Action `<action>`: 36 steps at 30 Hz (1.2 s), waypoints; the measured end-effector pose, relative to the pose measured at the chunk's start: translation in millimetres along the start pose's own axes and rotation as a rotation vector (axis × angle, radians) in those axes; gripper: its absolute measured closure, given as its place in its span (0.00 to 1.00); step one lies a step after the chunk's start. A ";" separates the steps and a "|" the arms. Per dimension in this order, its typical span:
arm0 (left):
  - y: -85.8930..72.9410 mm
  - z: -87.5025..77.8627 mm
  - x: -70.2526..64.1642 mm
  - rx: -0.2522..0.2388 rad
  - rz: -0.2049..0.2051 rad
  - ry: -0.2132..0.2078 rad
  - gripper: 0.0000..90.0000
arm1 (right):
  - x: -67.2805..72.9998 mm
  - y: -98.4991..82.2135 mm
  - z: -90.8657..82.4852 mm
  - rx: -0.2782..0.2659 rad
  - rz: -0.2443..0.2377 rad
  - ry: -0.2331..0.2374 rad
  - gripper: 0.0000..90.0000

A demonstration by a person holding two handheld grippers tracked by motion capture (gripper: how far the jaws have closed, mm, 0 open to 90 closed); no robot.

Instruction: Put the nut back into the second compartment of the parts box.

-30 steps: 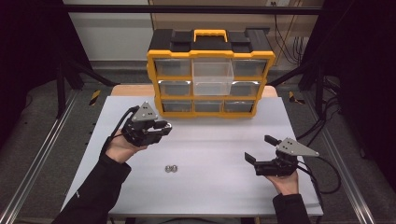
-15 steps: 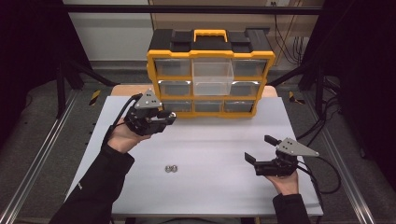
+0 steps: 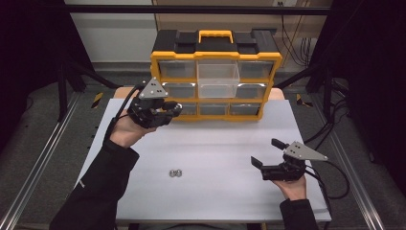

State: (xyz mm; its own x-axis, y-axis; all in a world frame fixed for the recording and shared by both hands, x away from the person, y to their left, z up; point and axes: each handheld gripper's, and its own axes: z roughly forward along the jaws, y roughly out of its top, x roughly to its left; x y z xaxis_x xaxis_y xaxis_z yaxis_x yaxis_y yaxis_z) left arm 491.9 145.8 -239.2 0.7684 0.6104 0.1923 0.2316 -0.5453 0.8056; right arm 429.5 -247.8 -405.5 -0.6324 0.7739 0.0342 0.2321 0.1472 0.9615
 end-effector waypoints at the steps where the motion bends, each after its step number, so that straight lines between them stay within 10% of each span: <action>1: 2.1 -0.7 1.0 -0.002 0.005 0.003 0.77 | 0.1 0.0 -0.1 -0.001 0.000 0.000 0.00; 36: 67.0 4.1 10.2 -0.043 0.023 0.035 0.77 | -0.6 1.0 -1.8 -0.014 0.003 0.006 0.00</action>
State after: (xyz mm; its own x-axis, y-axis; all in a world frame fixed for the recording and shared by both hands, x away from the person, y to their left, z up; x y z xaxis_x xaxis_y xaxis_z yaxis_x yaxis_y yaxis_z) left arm 517.7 113.1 -185.5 0.7514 0.6186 0.2299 0.1876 -0.5342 0.8243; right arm 428.8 -249.3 -404.1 -0.6360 0.7708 0.0382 0.2237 0.1367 0.9650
